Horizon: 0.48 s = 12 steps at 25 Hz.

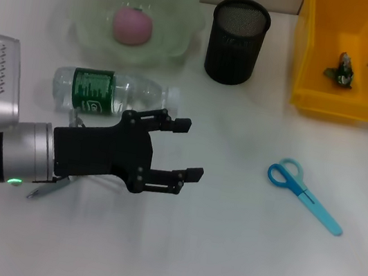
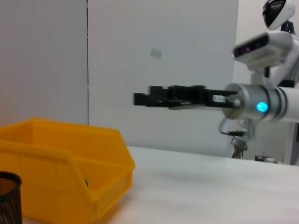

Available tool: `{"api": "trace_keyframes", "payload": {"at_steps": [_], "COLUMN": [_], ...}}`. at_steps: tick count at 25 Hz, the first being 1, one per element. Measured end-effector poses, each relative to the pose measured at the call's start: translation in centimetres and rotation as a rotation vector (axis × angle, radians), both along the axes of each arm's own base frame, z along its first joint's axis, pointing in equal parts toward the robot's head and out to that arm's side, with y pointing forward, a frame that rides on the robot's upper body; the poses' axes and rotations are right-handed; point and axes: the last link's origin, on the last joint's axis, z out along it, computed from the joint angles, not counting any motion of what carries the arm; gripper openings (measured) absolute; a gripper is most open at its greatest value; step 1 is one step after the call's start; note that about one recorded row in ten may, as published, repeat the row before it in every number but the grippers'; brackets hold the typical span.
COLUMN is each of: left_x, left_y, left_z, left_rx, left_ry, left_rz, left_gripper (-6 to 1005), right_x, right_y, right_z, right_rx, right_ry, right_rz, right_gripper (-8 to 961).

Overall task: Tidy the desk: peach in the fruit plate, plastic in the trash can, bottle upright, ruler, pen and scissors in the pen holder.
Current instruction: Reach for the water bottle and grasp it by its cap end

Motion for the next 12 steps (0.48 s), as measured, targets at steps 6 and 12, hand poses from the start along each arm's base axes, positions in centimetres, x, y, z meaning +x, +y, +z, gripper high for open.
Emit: {"api": "trace_keyframes", "payload": {"at_steps": [6, 12], "left_x": [0.0, 0.0], "left_y": [0.1, 0.1], "left_z": [0.2, 0.3], "left_rx": [0.010, 0.013], "left_ry": [-0.012, -0.015], "left_rz": [0.005, 0.005], "left_gripper": [814, 815], "right_x": [-0.9, -0.9], "right_y": [-3.3, -4.7], "right_z": [-1.1, -2.5], "right_rx": [-0.134, -0.313], "right_ry": [-0.013, -0.064], "right_rz": [0.163, 0.203], "right_gripper": [785, 785]}}
